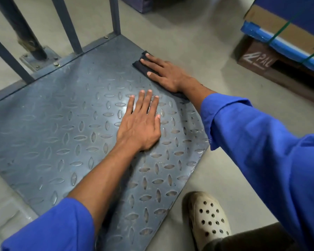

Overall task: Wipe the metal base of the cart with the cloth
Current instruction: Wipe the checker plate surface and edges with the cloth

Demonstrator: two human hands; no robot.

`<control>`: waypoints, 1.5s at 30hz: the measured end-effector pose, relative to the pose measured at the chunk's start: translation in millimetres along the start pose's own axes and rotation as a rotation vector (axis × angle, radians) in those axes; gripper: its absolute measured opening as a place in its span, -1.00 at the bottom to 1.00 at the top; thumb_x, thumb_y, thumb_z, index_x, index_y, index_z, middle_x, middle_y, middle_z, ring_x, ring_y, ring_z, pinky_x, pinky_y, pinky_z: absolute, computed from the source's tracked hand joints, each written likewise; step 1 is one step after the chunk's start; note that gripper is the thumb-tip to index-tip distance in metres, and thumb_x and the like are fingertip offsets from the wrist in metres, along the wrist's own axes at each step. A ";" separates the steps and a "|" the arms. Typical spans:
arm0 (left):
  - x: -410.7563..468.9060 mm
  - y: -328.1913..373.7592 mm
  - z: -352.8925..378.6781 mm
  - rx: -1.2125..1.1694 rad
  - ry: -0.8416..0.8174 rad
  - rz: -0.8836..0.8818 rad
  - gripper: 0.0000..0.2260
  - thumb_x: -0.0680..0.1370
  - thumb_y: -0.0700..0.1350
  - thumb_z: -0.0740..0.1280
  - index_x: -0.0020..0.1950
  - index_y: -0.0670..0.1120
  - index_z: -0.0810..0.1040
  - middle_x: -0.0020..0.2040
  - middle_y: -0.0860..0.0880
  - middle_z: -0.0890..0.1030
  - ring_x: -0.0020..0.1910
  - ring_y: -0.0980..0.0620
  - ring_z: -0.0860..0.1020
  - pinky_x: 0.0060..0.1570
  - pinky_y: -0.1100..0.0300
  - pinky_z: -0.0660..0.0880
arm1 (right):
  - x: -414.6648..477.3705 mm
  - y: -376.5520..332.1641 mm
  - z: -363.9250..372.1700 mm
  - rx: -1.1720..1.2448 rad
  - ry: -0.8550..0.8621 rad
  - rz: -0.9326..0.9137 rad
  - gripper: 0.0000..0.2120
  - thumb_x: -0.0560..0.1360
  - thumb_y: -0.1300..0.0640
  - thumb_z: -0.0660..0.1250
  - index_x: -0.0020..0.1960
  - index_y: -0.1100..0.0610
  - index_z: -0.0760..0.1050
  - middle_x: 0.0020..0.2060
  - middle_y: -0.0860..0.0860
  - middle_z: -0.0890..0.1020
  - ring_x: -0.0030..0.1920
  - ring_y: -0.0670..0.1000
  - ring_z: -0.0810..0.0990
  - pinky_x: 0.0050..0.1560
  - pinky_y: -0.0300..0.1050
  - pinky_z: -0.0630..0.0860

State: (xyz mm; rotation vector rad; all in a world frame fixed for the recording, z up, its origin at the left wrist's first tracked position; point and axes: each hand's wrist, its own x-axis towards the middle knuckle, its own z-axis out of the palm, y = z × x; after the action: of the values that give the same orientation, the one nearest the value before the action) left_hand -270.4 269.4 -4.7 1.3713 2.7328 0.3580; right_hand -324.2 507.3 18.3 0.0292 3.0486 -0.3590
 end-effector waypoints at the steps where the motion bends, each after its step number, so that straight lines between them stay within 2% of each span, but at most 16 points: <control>1: 1.0 -0.8 0.2 0.004 -0.001 0.003 -0.37 0.70 0.12 -0.16 0.76 -0.07 -0.04 0.76 -0.11 -0.09 0.74 -0.08 -0.15 0.69 -0.14 -0.24 | 2.2 -1.0 -1.4 0.009 -0.004 -0.006 -0.41 0.68 -0.37 -0.07 0.69 -0.30 0.01 0.71 -0.21 -0.01 0.61 0.08 0.31 0.63 0.06 0.20; 4: 2.4 -2.2 0.8 0.006 -0.008 0.010 -0.37 0.70 0.13 -0.18 0.76 -0.06 -0.05 0.76 -0.11 -0.09 0.74 -0.08 -0.16 0.69 -0.14 -0.24 | -19.3 -1.7 -4.0 0.027 0.009 0.008 -0.44 0.69 -0.37 -0.06 0.67 -0.38 -0.01 0.69 -0.31 -0.04 0.59 0.06 0.35 0.58 0.06 0.29; 9: 0.3 -1.4 -2.0 -0.004 -0.027 0.014 -0.39 0.73 0.12 -0.17 0.76 -0.06 -0.09 0.76 -0.10 -0.12 0.74 -0.09 -0.18 0.69 -0.14 -0.25 | -117.4 17.7 -6.2 0.058 0.025 0.068 -0.51 0.73 -0.30 -0.04 0.63 -0.46 -0.04 0.63 -0.47 -0.08 0.64 -0.14 0.21 0.48 0.07 0.41; 13: 7.5 5.8 -2.8 -0.016 -0.038 0.003 -0.41 0.75 0.09 -0.12 0.76 -0.08 -0.10 0.76 -0.11 -0.13 0.74 -0.10 -0.18 0.68 -0.13 -0.27 | -148.9 21.5 -0.9 0.040 0.027 0.134 -0.53 0.72 -0.33 -0.07 0.61 -0.51 -0.07 0.62 -0.50 -0.09 0.63 -0.10 0.25 0.44 0.16 0.46; 17: 16.6 11.5 1.2 -0.019 -0.021 0.005 -0.40 0.74 0.08 -0.11 0.76 -0.10 -0.07 0.76 -0.11 -0.11 0.74 -0.10 -0.17 0.69 -0.14 -0.25 | -137.6 22.4 -2.7 0.044 0.047 0.140 -0.51 0.71 -0.35 -0.06 0.61 -0.51 -0.05 0.63 -0.46 -0.07 0.63 -0.07 0.27 0.37 0.16 0.51; 22: 17.3 10.4 2.6 -0.019 -0.011 0.014 -0.41 0.74 0.08 -0.11 0.76 -0.09 -0.05 0.76 -0.11 -0.08 0.74 -0.09 -0.16 0.69 -0.14 -0.23 | -105.3 16.2 -1.3 0.073 0.068 0.150 -0.50 0.70 -0.35 -0.01 0.62 -0.46 0.02 0.69 -0.26 0.02 0.63 0.01 0.28 0.44 0.13 0.45; 28: 18.1 11.4 2.7 -0.014 -0.002 0.011 -0.38 0.70 0.10 -0.15 0.76 -0.09 -0.04 0.76 -0.11 -0.06 0.74 -0.09 -0.15 0.69 -0.14 -0.22 | -65.9 9.4 -4.4 0.092 0.038 0.181 -0.50 0.69 -0.38 -0.06 0.61 -0.49 -0.04 0.70 -0.23 0.03 0.59 0.08 0.36 0.37 0.13 0.49; 32: 18.3 11.0 3.0 -0.008 0.012 0.017 -0.37 0.69 0.10 -0.16 0.76 -0.09 -0.04 0.76 -0.12 -0.05 0.74 -0.09 -0.13 0.69 -0.15 -0.21 | -44.8 -6.6 -0.8 0.089 0.074 0.325 -0.50 0.69 -0.38 -0.10 0.62 -0.48 -0.03 0.69 -0.22 0.08 0.58 0.10 0.38 0.46 0.17 0.43; 39: 18.3 10.7 4.2 -0.007 0.008 0.020 -0.39 0.72 0.09 -0.12 0.76 -0.09 -0.04 0.76 -0.11 -0.05 0.74 -0.09 -0.14 0.69 -0.16 -0.20 | -87.0 -5.6 10.2 0.053 0.160 0.449 -0.50 0.69 -0.36 -0.08 0.62 -0.46 0.02 0.68 -0.19 0.17 0.59 0.11 0.36 0.50 0.17 0.37; 45: 21.0 12.7 6.7 -0.011 0.033 0.013 -0.39 0.71 0.08 -0.10 0.75 -0.11 0.05 0.76 -0.14 0.00 0.74 -0.11 -0.08 0.69 -0.17 -0.16 | -12.9 -29.6 6.4 0.111 0.133 0.488 -0.48 0.70 -0.33 -0.10 0.66 -0.38 0.02 0.66 -0.11 0.24 0.55 0.18 0.41 0.50 0.19 0.34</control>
State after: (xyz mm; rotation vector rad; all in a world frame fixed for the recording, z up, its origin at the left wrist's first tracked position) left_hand -272.0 294.7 -7.2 1.3929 2.7451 0.3991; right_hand -311.7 476.9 19.9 0.8136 2.9994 -0.4974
